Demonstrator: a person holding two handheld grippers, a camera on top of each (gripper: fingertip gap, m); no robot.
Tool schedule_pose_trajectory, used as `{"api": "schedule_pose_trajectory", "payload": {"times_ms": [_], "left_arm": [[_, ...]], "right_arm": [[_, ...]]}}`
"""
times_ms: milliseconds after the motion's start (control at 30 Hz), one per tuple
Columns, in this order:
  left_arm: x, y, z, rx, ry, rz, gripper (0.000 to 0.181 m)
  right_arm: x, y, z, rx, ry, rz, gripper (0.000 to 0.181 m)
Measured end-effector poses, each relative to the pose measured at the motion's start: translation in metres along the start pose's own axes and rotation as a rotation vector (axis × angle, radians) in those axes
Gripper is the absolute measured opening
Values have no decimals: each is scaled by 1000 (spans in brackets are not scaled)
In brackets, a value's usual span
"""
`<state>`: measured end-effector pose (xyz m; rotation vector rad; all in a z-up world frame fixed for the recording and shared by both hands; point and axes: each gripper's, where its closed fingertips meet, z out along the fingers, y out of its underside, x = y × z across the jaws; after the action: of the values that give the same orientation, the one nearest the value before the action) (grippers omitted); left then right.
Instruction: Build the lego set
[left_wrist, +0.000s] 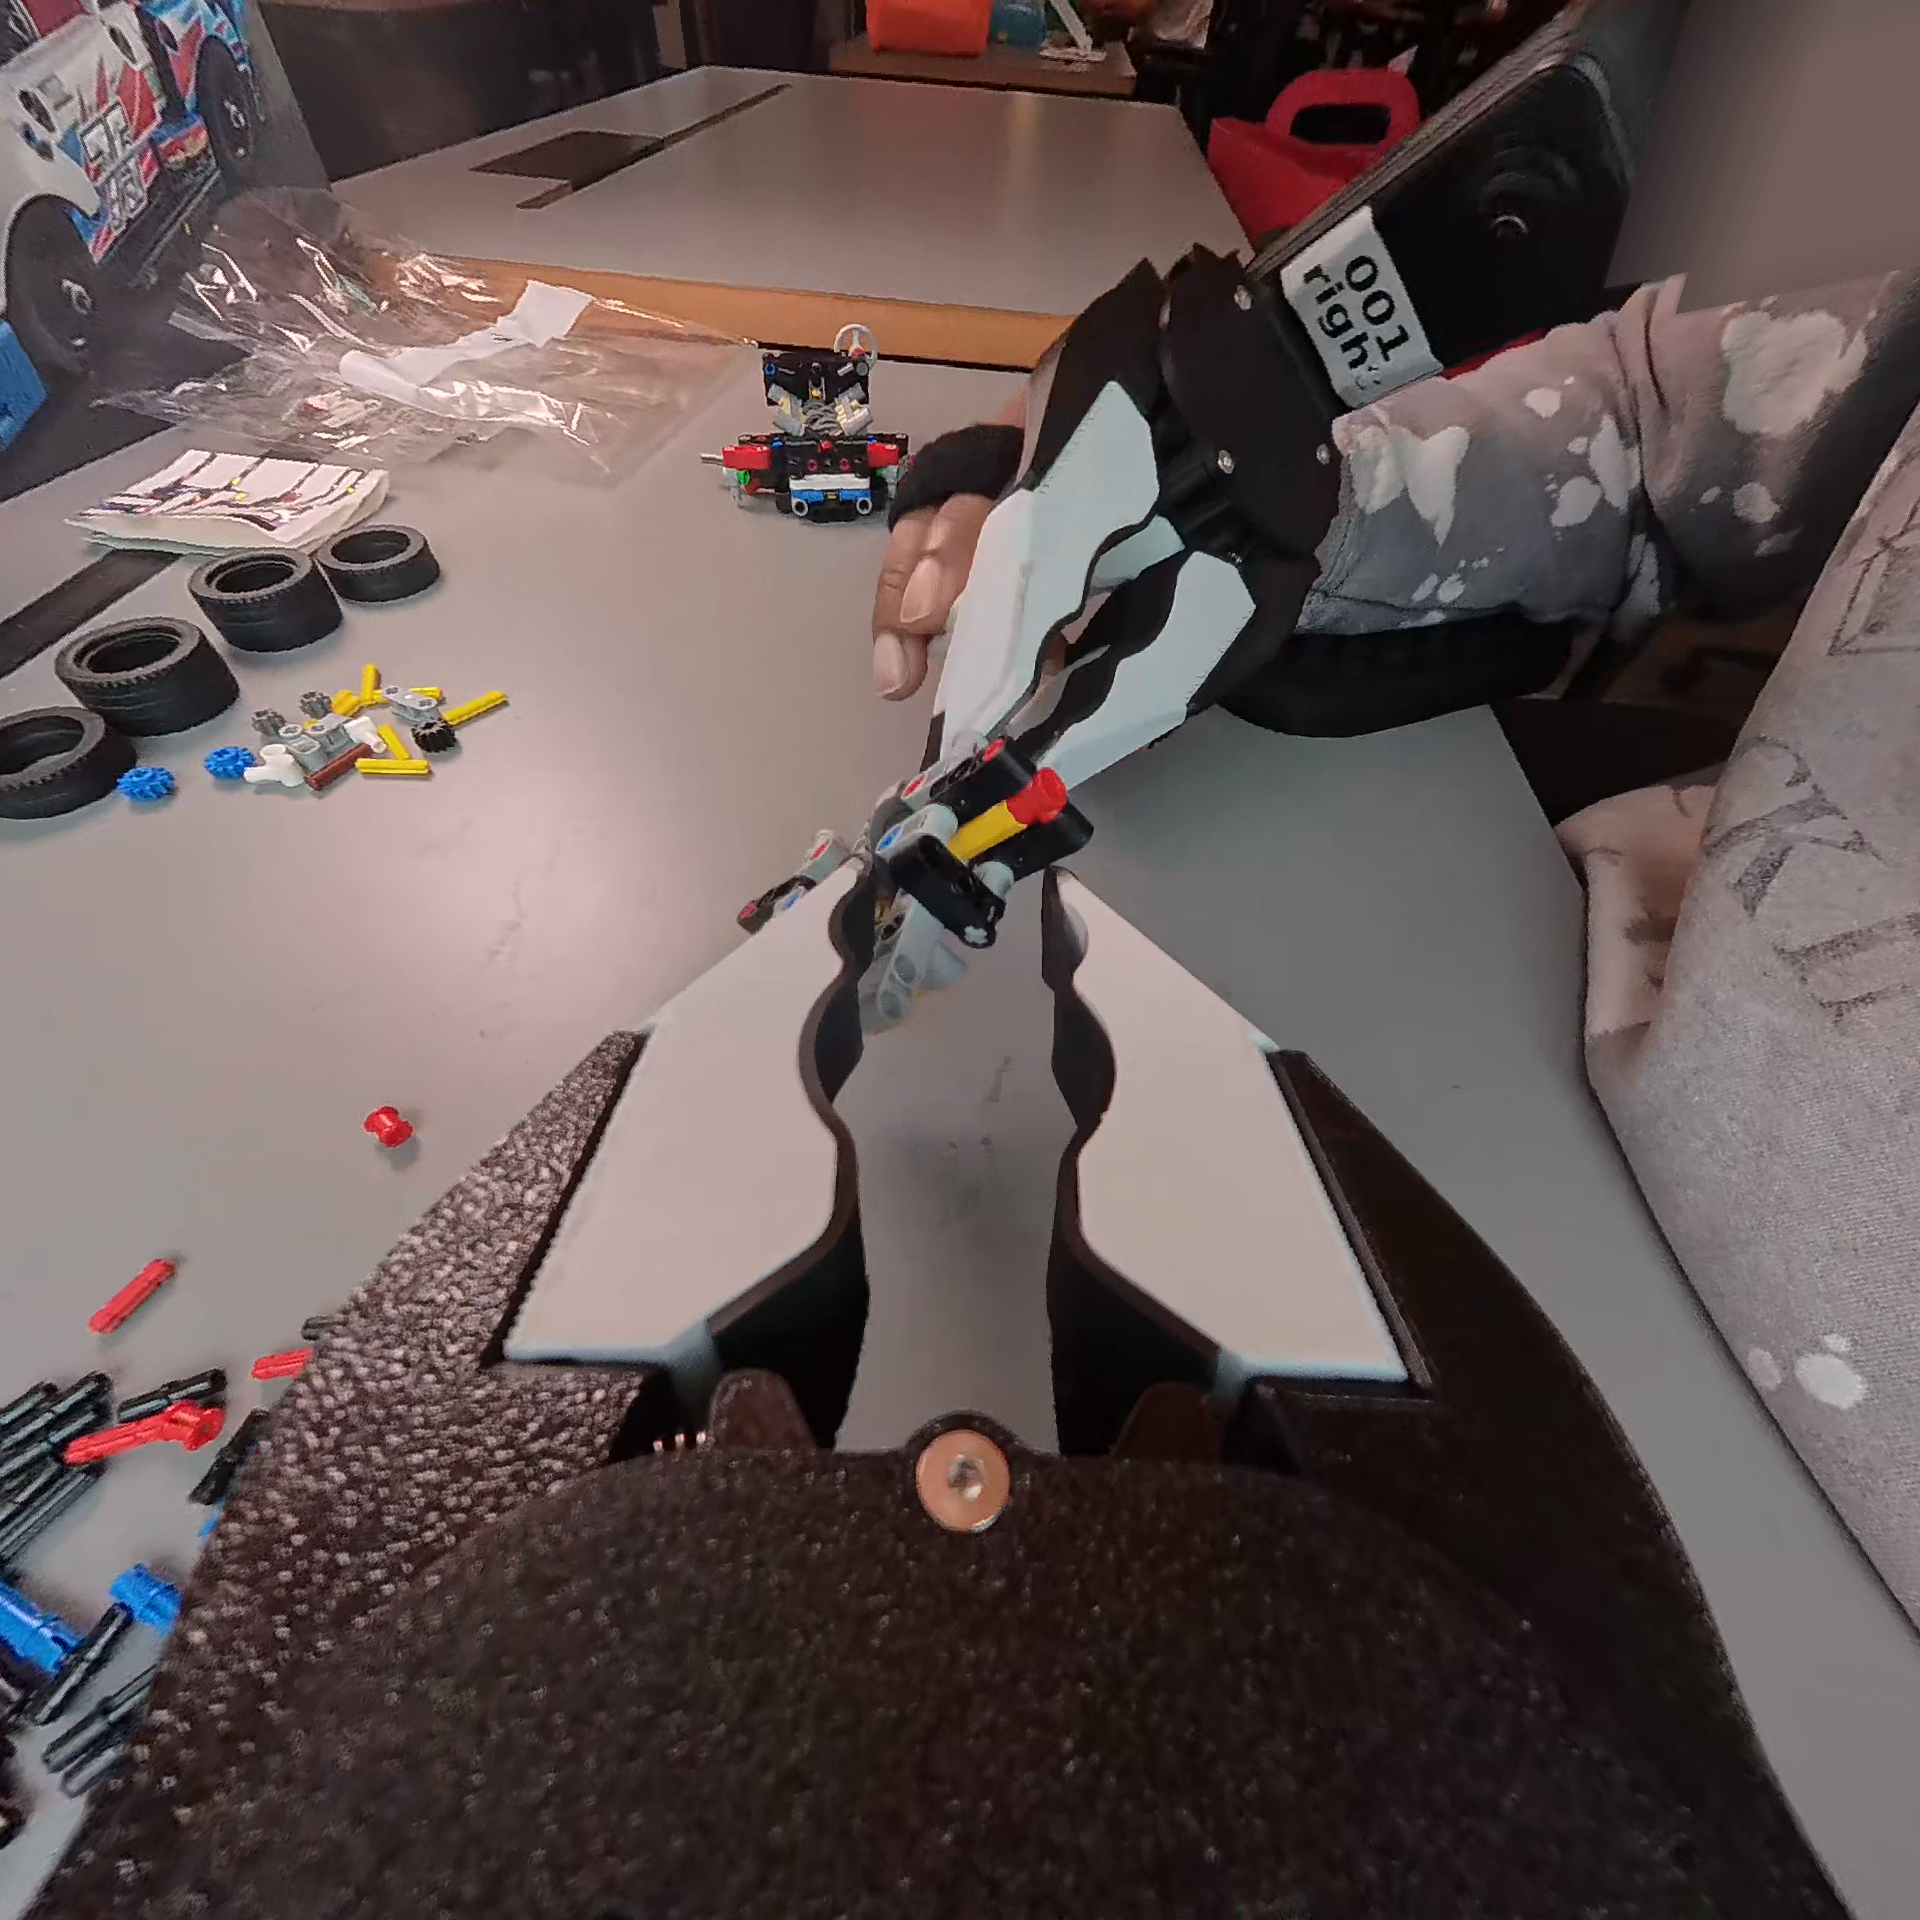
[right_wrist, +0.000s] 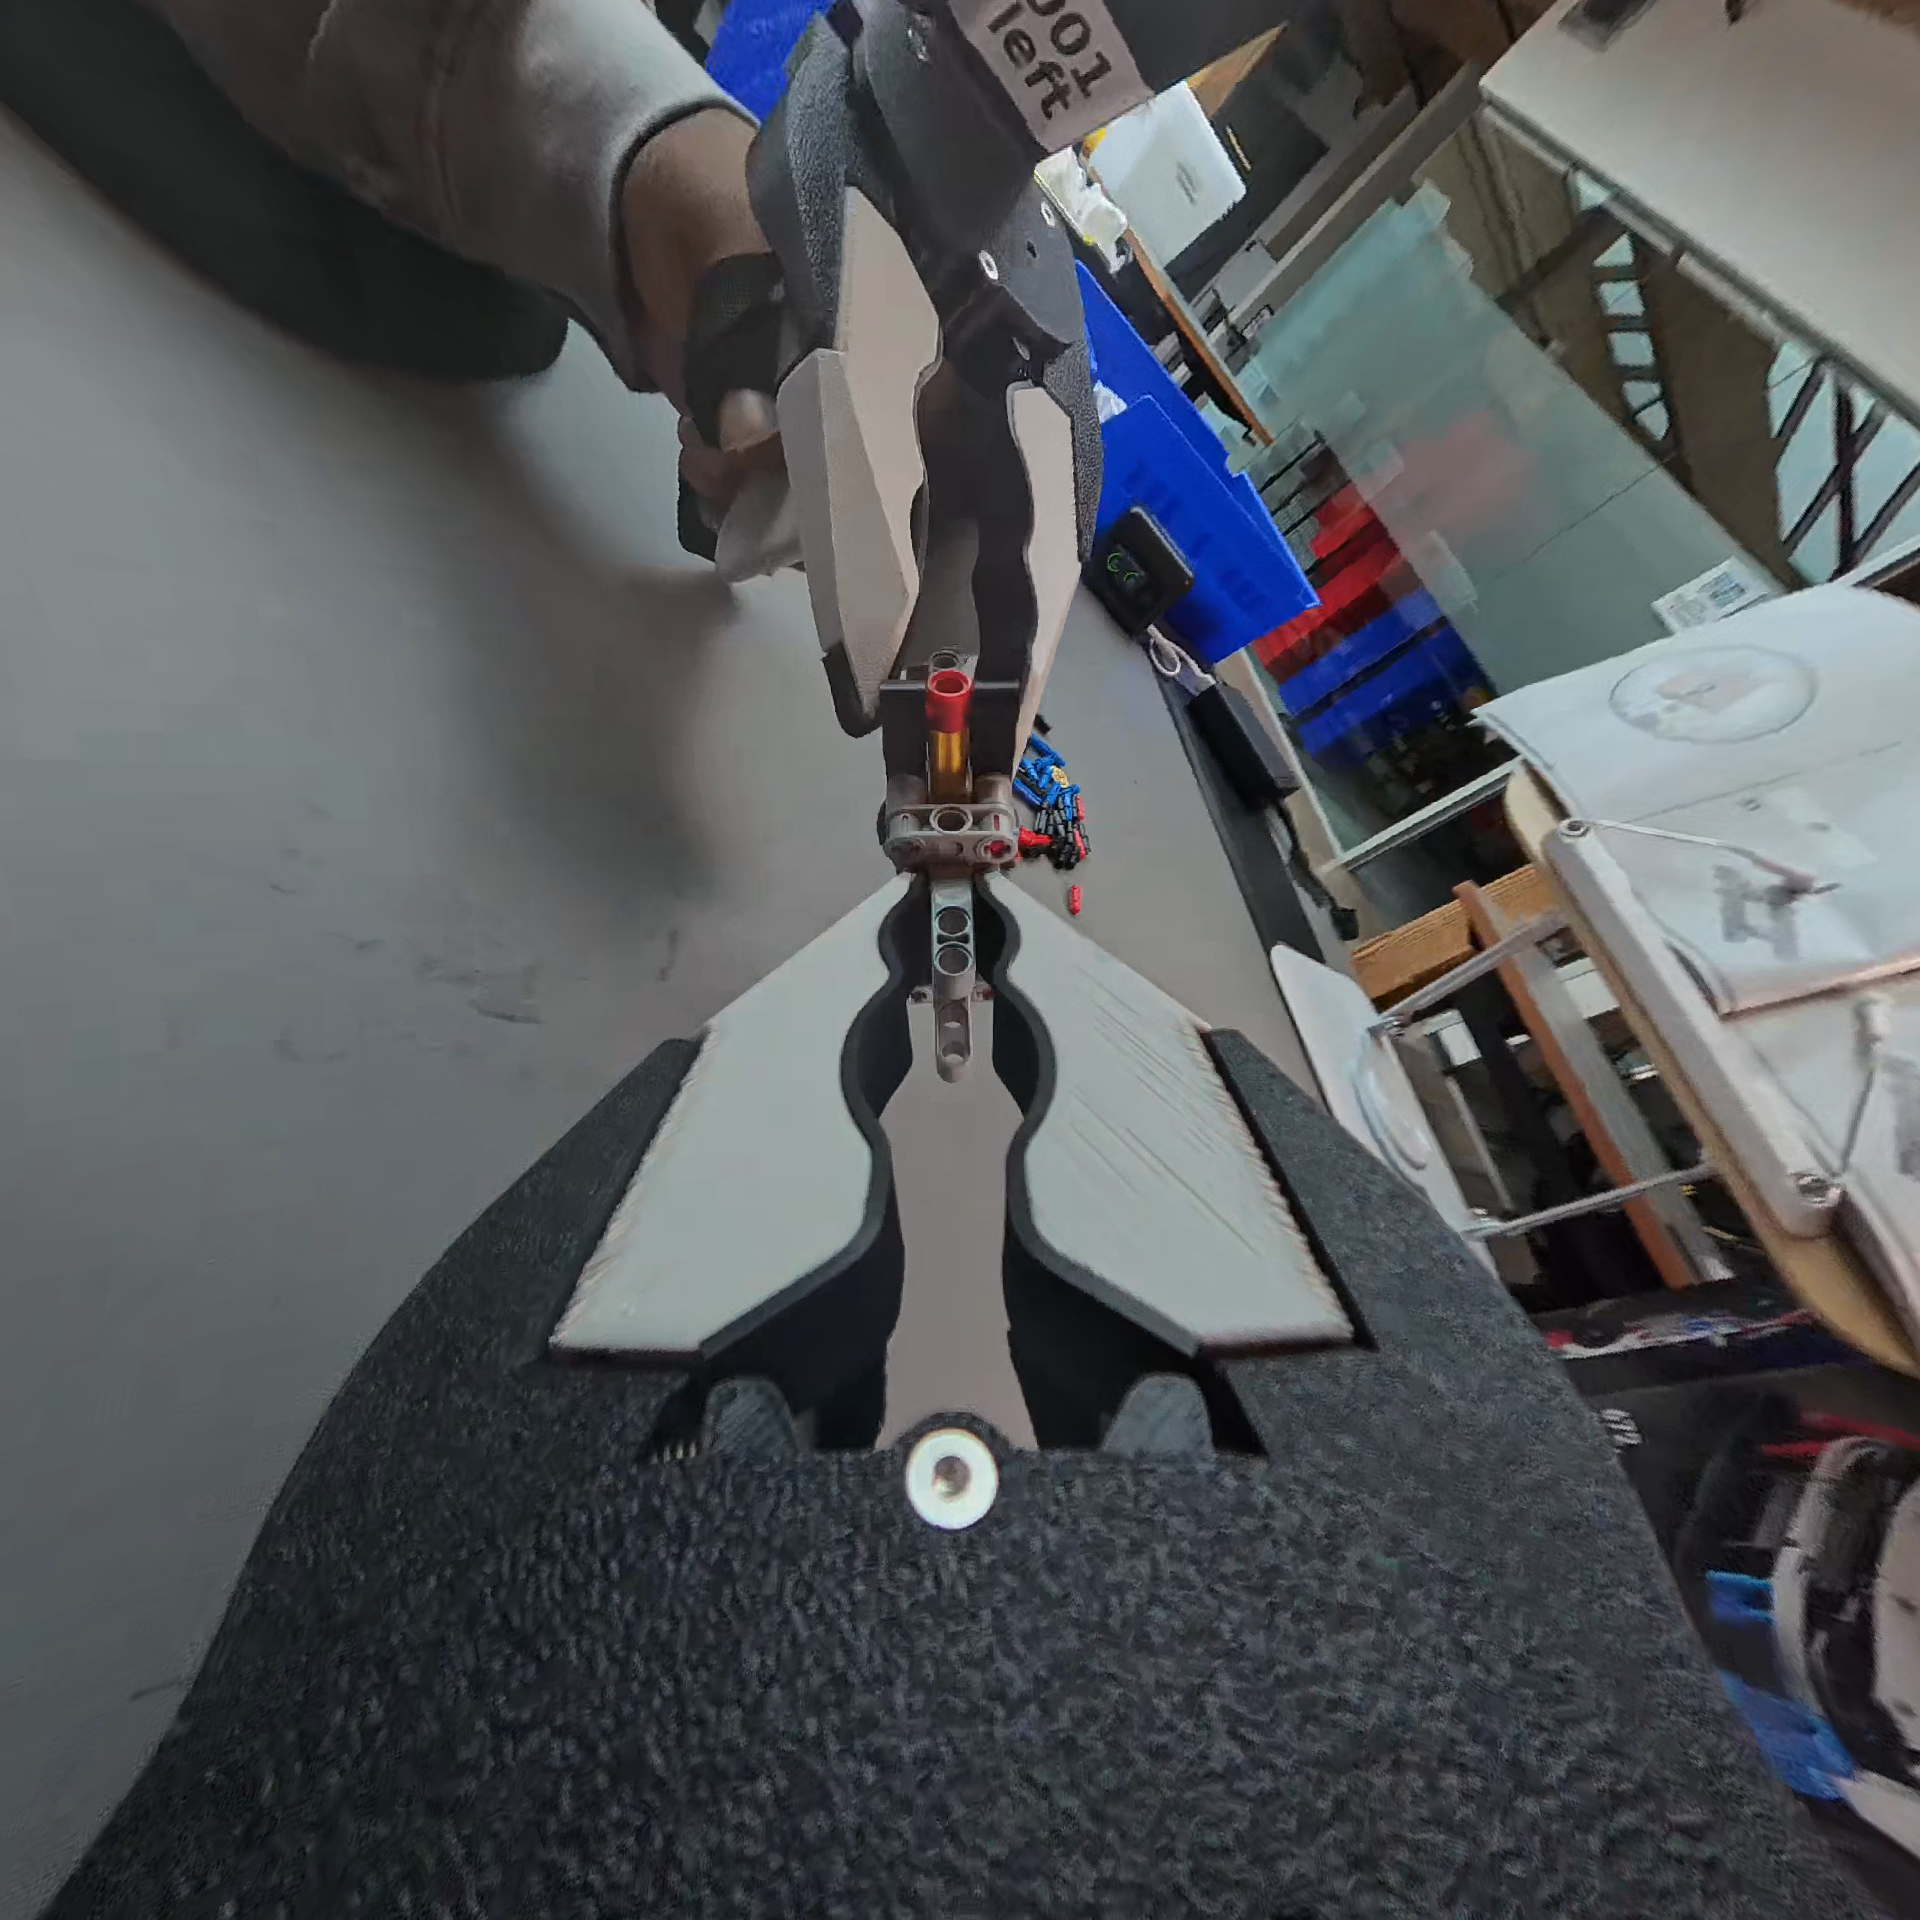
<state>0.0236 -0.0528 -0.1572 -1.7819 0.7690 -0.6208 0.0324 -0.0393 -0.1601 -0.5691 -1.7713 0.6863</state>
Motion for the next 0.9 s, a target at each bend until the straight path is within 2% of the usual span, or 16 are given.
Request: {"api": "schedule_pose_trajectory", "payload": {"times_ms": [100,200,367,533,700,900], "left_arm": [[-4,5,0,-38,-44,63,28],[-6,4,-1,-45,-103,174,22],[-5,7,-1,-80,-162,353,22],[1,4,2,-79,-184,461,22],[7,-1,2,-57,-170,474,22],[1,3,-1,-91,-198,504,22]], "right_arm": [[2,2,1,-33,75,-203,7],[3,2,2,-32,100,-225,7],[1,4,3,-10,37,-17,10],[0,4,-4,38,-100,304,17],[0,-3,-11,72,-173,418,19],[0,-6,-21,75,-224,435,21]]}}
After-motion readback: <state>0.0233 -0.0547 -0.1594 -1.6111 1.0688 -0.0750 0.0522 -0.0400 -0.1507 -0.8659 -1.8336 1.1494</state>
